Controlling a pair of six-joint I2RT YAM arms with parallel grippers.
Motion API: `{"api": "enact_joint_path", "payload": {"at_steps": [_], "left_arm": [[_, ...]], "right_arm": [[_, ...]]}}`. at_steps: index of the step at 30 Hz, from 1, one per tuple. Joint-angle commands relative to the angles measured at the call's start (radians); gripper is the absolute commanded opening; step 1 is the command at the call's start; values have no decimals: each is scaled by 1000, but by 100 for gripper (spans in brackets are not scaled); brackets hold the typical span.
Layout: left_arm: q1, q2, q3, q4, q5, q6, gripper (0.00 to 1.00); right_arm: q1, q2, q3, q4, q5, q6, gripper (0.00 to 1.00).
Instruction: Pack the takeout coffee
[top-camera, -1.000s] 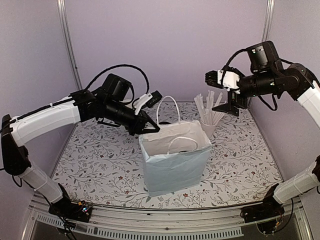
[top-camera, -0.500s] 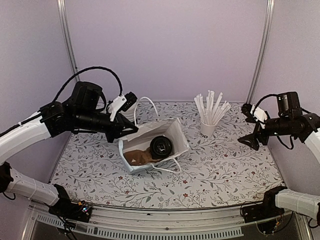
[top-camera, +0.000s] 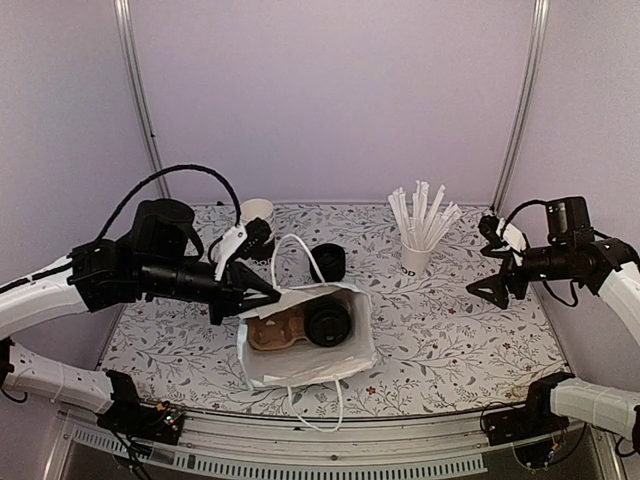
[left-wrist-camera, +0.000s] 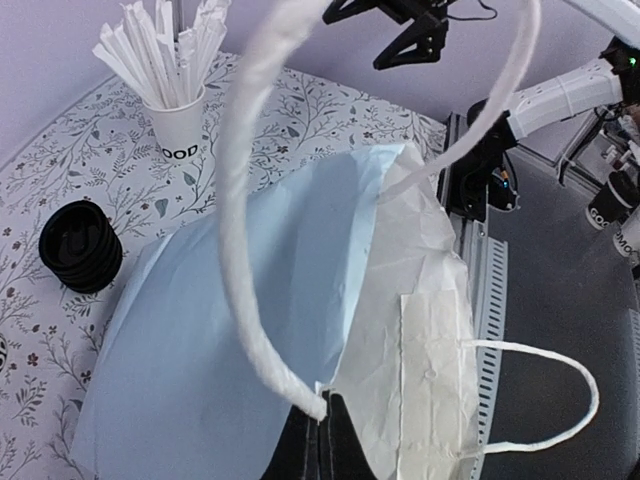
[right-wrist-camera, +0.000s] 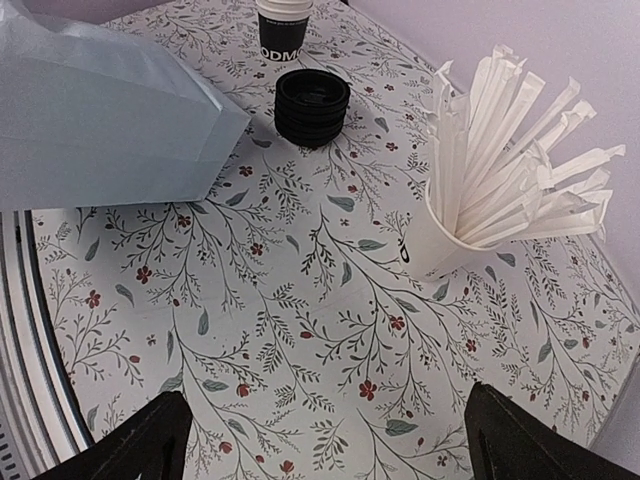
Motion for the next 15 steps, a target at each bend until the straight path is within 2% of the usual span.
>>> {"api": "enact_joint_path", "payload": {"at_steps": [1, 7, 15], "left_arm": [[-67, -10, -39, 43, 2, -76, 1], [-127, 4, -48, 56, -3, -98, 2], [-128, 25, -7, 45, -15, -64, 2]], "right_arm": [[-4, 23, 33, 34, -38, 3, 99], [-4, 40, 45, 32, -45, -1, 99], [-4, 47, 63, 38, -53, 2, 99]]}}
